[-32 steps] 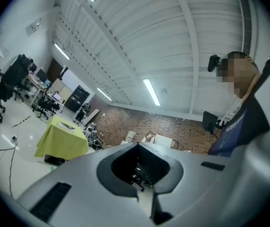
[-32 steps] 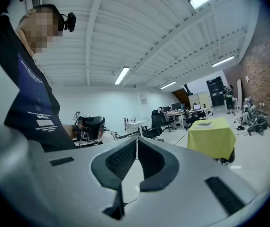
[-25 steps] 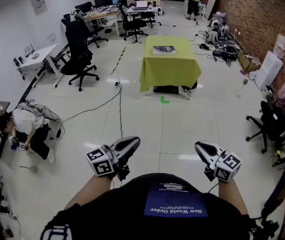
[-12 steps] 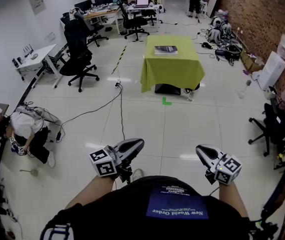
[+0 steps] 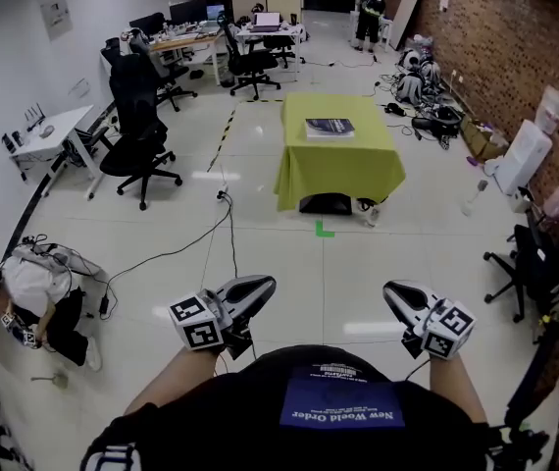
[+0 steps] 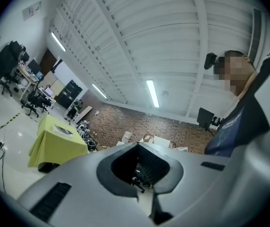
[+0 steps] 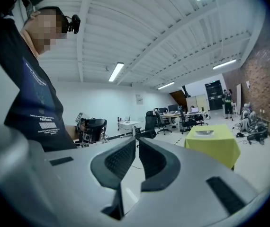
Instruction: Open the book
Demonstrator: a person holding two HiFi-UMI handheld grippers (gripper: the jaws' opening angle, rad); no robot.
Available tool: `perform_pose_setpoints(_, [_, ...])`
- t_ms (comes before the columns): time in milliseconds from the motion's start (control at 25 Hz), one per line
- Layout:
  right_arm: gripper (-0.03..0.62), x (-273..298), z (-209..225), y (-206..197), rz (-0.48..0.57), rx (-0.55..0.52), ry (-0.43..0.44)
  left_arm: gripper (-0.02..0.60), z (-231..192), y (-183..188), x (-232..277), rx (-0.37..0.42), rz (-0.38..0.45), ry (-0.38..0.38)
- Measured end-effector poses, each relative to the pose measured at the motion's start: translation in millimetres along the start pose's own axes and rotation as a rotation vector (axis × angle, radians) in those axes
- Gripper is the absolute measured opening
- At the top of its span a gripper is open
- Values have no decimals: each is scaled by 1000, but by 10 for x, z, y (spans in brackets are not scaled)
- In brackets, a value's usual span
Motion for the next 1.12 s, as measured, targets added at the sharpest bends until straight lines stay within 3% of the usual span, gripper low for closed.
perform_pose_setpoints(240, [8, 598, 258, -81, -39, 11, 16, 6, -661, 227, 103, -20, 0, -8])
perform_pose_setpoints(480, [12, 851, 931, -155, -47, 31, 45, 6, -1179, 143, 474, -31, -15, 31])
perform_pose_setpoints(880, [14, 1242, 2564, 69, -37, 38, 250, 6, -1754, 122, 1921, 34, 47, 109])
perform_pose_setpoints(1120, [21, 1352, 3363, 197, -26, 50, 292, 6, -2033, 65, 2635, 58, 37, 131])
Point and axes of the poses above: the fingertips, and each gripper's own axes: x forward along the fingers, z to its right, y out of its top, the point moved 4 cm from there along -x, backward along the fingers, and after that the axes turned 11 degrees about z, right-handed, at the moved point
